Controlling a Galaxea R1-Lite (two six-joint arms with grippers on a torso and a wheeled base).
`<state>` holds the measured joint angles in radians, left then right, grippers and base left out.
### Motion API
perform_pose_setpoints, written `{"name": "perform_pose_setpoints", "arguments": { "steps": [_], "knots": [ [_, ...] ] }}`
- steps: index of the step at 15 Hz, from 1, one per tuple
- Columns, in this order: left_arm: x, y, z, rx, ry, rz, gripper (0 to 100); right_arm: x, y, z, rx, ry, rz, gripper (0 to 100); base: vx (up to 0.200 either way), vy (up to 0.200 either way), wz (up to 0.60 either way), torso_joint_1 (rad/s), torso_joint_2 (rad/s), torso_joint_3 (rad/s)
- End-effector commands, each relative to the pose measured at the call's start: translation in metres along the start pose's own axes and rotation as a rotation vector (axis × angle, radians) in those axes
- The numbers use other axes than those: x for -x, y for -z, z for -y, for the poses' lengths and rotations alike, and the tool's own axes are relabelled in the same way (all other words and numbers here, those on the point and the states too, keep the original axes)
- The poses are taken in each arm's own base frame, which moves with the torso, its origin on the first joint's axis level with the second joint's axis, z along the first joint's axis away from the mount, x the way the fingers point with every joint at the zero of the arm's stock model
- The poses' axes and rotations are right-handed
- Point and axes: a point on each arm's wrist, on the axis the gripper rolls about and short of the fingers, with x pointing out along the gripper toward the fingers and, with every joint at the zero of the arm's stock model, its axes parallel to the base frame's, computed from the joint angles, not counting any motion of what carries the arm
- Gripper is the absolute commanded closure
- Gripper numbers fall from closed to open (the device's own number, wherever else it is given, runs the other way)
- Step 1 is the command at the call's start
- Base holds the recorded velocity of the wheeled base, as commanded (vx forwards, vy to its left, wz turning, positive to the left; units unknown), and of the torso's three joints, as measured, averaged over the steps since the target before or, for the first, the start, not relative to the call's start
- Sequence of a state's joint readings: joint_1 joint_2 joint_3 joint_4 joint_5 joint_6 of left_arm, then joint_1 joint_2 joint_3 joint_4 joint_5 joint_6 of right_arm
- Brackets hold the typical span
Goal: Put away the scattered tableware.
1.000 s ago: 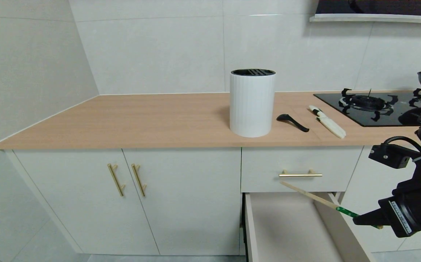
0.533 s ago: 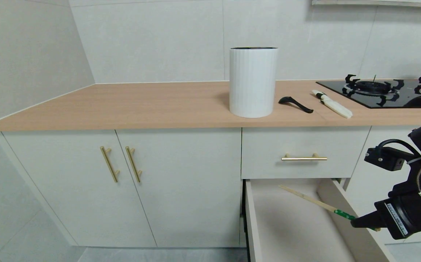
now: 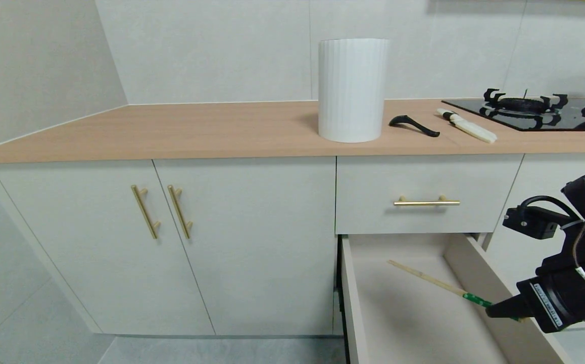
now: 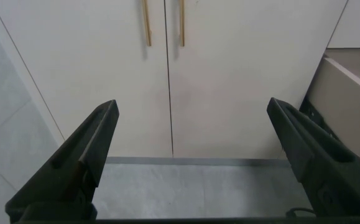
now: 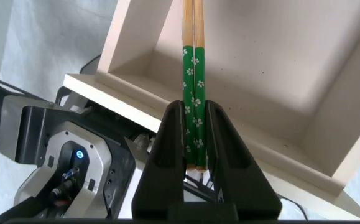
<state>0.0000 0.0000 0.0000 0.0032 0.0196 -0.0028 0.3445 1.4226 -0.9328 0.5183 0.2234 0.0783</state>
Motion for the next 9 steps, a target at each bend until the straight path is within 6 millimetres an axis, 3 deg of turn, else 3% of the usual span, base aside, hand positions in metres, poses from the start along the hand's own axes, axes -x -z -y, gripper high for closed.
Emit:
{"name": "perform_pose_setpoints", "arguments": {
  "steps": [1,4,9],
  "knots": [
    [0.0,0.0,0.0,0.0,0.0,0.0,0,-0.003,-0.001,0.0,-0.003,0.0,-0.007,100,0.0,0.0,0.0,0.0,0.0,0.0],
    [0.0,0.0,0.0,0.0,0.0,0.0,0,-0.019,-0.008,0.003,-0.003,-0.001,-0.008,100,0.0,0.0,0.0,0.0,0.0,0.0],
    [0.0,0.0,0.0,0.0,0.0,0.0,0,-0.122,-0.029,0.022,-0.123,0.017,-0.114,100,0.0,0.0,0.0,0.0,0.0,0.0]
  ]
}}
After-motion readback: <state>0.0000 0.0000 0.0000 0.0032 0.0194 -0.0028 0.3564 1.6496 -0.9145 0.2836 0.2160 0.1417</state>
